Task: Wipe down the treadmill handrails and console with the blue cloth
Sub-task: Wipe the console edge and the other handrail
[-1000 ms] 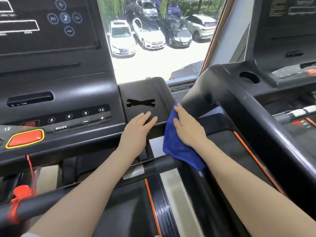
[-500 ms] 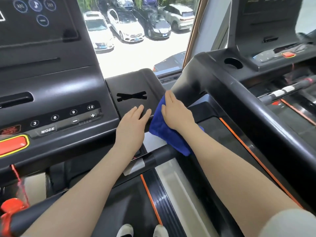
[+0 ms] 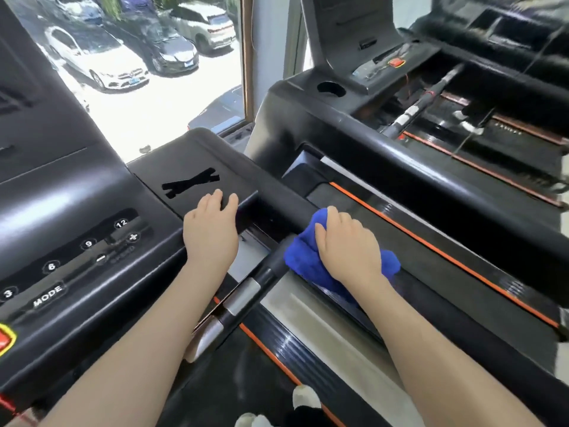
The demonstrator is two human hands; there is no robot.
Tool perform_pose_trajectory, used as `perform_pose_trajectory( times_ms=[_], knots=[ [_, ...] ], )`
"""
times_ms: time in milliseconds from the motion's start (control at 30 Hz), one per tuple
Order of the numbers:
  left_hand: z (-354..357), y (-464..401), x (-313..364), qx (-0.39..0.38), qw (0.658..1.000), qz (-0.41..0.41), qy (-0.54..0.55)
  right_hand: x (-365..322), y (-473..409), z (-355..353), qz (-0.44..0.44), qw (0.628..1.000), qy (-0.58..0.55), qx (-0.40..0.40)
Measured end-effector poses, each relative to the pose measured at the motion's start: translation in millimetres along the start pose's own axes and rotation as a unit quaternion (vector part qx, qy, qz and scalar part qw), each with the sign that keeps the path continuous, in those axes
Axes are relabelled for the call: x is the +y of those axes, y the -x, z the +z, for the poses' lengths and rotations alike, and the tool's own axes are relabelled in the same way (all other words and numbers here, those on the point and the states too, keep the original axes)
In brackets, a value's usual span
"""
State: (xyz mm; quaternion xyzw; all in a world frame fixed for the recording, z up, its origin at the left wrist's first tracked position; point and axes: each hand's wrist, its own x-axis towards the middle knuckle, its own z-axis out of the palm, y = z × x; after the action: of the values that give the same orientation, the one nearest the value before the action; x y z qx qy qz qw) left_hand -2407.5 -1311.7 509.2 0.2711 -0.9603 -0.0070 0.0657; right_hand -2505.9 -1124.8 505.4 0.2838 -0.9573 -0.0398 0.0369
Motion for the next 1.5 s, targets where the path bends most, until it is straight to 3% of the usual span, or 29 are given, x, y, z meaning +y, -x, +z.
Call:
perform_pose_trajectory(
  times_ms=[167, 300, 467, 533, 633, 767, 967, 1167, 1333, 1500],
  knots=[
    [0, 3, -5, -0.006, 0.998, 0.043, -0.047, 16, 42, 20, 0.070, 0.992, -0.003, 0.104],
    [-5, -1, -3, -0.038, 0.997, 0.052, -0.031, -1, 32, 18, 0.141, 0.984, -0.007, 0.110],
    [-3, 10, 26, -0.050, 0.972, 0.203, 0.103, -15, -4, 4, 0.084, 0.990, 0.020, 0.114],
    [-1, 17, 43, -0.072, 0.957, 0.241, 0.142, -17, -11, 4, 0.058, 0.995, 0.005, 0.076],
    [1, 25, 67, -0.059, 0.941, 0.273, 0.193, -14, -10, 4, 0.047, 0.995, 0.002, 0.093],
    [5, 32, 89, -0.055, 0.936, 0.267, 0.222, 2, 10, 8, 0.030, 0.995, 0.000, 0.095],
    [15, 43, 111, -0.002, 0.961, 0.247, 0.124, 51, 67, 21, 0.143, 0.982, 0.016, 0.125],
    [19, 52, 122, -0.030, 0.975, 0.208, 0.071, 94, 104, 28, 0.151, 0.974, 0.023, 0.169],
    [12, 59, 133, -0.052, 0.982, 0.143, 0.108, 85, 92, 17, 0.171, 0.977, 0.001, 0.128],
    [2, 78, 148, -0.073, 0.984, 0.112, 0.121, 89, 83, 17, 0.086, 0.992, -0.065, 0.064]
  ],
)
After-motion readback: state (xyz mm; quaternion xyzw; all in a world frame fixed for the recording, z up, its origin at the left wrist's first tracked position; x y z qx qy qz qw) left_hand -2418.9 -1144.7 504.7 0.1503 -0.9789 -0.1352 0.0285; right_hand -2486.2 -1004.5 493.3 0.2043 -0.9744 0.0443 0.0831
